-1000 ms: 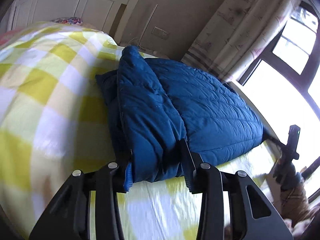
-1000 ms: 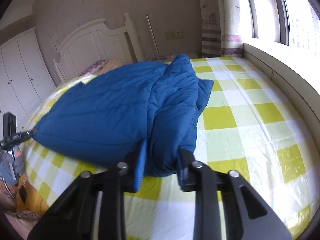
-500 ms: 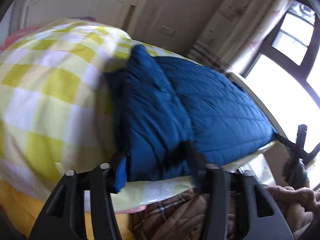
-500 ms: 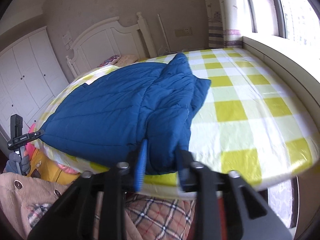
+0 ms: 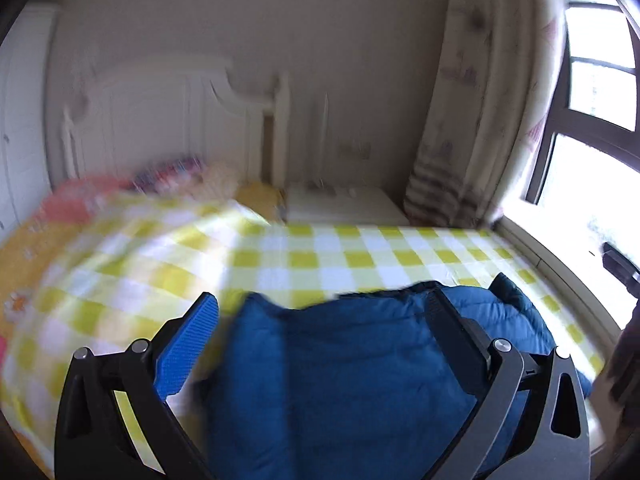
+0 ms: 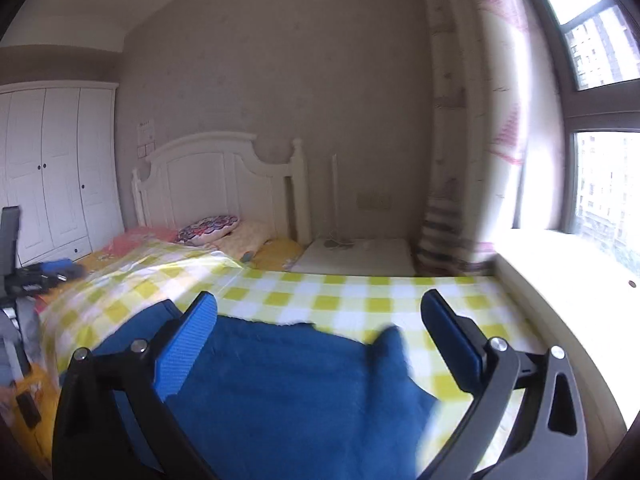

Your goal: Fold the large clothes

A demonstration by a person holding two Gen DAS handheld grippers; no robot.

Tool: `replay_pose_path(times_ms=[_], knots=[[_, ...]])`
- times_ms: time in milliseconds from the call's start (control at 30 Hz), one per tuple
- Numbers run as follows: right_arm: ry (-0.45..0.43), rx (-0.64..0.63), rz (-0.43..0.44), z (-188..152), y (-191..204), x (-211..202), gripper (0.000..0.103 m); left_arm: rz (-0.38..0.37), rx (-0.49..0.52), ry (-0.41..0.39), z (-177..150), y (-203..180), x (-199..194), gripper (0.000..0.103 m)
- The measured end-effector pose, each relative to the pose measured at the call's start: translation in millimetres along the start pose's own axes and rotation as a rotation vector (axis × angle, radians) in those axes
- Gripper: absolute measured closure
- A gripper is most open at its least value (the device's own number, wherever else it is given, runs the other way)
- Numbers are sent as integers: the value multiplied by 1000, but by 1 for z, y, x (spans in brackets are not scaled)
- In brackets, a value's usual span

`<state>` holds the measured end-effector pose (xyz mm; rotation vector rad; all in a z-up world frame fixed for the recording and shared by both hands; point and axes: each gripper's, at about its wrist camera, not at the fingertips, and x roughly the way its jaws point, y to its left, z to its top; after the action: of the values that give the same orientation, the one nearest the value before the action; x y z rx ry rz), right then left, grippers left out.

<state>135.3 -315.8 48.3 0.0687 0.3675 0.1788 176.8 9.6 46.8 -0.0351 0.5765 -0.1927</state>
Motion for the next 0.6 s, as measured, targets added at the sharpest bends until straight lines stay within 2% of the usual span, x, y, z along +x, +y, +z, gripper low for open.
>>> replay_pose_path(times_ms=[100, 133, 200, 267, 300, 333, 367, 467, 600], knots=[[183, -30, -8, 9, 21, 75, 2, 64, 61, 141, 5, -26, 65, 4], [240, -47, 1, 6, 27, 97, 2, 97, 79, 213, 1, -31, 96, 4], [347, -90, 18, -6, 37, 141, 3, 139, 77, 295, -8, -33, 132, 4], [427, -161, -18, -24, 48, 174, 3, 160, 68, 365, -25, -28, 167, 4], [476, -248, -67, -42, 50, 194, 3, 163, 70, 382, -36, -25, 176, 4], [554, -286, -93, -63, 47, 213, 3, 120, 30, 430, -47, -19, 193, 4], [618, -191, -37, -77, 33, 225, 2, 80, -26, 435, -52, -13, 199, 4], [601, -50, 8, -85, 13, 226, 3, 38, -60, 391, -55, -6, 196, 4], [590, -61, -1, -90, 16, 227, 3, 19, -72, 374, -59, -3, 197, 4]])
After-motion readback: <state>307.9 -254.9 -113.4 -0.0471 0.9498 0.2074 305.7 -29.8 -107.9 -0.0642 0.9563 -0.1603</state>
